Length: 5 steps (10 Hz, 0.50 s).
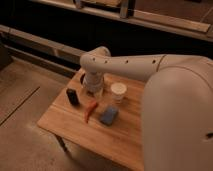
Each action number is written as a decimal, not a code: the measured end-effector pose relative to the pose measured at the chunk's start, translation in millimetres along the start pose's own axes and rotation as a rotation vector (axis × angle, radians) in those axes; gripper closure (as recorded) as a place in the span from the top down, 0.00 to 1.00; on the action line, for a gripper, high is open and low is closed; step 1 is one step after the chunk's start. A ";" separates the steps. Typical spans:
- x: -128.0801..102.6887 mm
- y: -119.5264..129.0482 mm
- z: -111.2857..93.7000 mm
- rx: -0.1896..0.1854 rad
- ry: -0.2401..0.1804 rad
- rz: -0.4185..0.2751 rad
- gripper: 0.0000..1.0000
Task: Push the eraser across the table
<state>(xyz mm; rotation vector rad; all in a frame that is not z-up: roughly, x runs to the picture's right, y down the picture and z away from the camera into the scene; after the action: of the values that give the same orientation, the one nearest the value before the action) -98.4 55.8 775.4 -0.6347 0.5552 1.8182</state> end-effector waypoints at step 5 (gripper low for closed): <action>-5.3 27.8 23.5 0.063 0.045 -0.081 0.65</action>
<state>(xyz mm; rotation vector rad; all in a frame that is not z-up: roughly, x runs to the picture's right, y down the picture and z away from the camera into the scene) -126.9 58.6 798.3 -0.6471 0.6059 1.7072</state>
